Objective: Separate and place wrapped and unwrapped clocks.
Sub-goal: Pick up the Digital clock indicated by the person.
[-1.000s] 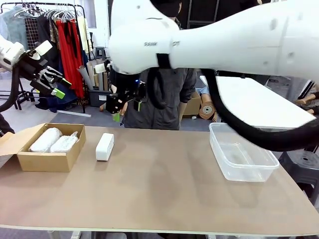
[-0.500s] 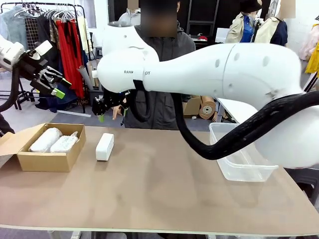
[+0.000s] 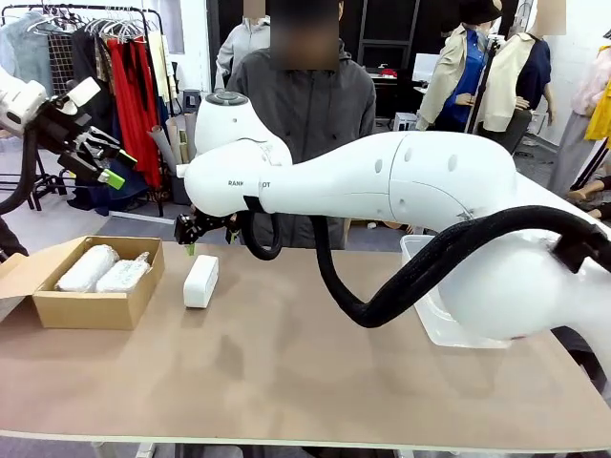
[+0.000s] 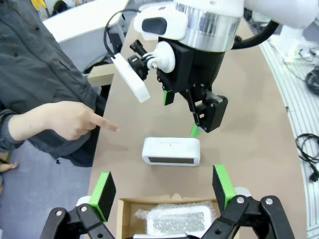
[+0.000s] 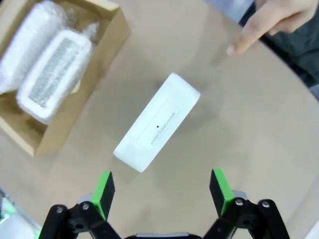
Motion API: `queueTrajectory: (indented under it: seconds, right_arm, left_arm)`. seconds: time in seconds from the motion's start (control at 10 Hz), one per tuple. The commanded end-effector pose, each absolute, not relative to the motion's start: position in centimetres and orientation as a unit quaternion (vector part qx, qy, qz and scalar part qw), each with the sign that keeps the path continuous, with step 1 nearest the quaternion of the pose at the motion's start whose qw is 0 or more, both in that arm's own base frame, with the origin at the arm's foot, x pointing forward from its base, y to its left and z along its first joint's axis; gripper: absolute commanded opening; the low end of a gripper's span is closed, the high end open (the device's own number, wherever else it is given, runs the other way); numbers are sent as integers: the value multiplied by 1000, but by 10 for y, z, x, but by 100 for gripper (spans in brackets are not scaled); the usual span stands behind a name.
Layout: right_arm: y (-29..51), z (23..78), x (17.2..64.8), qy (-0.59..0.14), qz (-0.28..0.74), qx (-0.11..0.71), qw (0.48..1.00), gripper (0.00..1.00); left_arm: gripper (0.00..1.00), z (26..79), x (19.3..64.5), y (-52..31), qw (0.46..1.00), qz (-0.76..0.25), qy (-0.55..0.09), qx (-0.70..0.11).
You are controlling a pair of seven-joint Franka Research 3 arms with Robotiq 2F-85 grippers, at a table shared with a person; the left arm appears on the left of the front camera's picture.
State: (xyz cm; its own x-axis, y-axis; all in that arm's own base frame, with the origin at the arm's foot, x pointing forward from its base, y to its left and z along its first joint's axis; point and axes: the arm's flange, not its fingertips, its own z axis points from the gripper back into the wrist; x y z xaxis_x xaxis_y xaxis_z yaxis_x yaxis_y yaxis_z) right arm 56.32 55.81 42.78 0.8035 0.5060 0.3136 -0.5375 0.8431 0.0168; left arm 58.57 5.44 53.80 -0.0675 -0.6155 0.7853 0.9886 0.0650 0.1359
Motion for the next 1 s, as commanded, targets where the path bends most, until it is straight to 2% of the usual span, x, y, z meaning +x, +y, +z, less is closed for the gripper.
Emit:
queueTrajectory:
  seconds: [0.0,0.5,0.6,0.9]
  right_arm:
    - [556,442,556,-147,275,51,949,100]
    - [558,439,560,-151,276,53,948,100]
    - [563,438,567,-130,178,67,973,100]
    - [592,429,586,-91,45,57,993,100]
  left_arm:
    - [100,537,584,54,630,-638,-364,-252]
    - [100,537,584,54,630,-638,-364,-252]
    - [100,537,584,54,630,-638,-364,-252]
    - [100,537,584,54,630,-638,-364,-252]
